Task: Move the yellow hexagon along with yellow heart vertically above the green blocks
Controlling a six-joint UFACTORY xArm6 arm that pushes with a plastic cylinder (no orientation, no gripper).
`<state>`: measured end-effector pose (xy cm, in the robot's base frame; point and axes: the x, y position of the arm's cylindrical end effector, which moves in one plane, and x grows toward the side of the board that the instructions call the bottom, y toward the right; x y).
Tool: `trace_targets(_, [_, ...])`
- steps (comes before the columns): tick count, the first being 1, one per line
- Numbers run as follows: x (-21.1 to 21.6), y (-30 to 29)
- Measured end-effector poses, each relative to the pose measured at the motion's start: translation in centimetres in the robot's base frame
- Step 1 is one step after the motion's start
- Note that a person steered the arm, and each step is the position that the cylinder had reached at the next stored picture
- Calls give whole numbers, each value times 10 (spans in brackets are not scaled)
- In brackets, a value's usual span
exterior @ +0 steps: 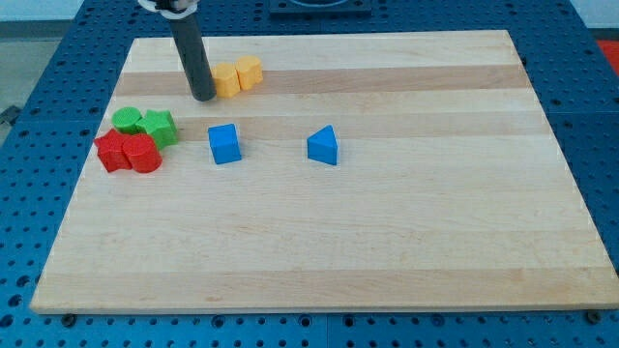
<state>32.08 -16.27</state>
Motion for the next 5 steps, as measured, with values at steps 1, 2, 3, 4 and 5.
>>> trace_targets(1, [-11,0])
trace_targets(2, [-32,0])
trace_targets(3, [-33,-2])
trace_targets(4, [-15,-3])
trace_targets(5, [-5,17])
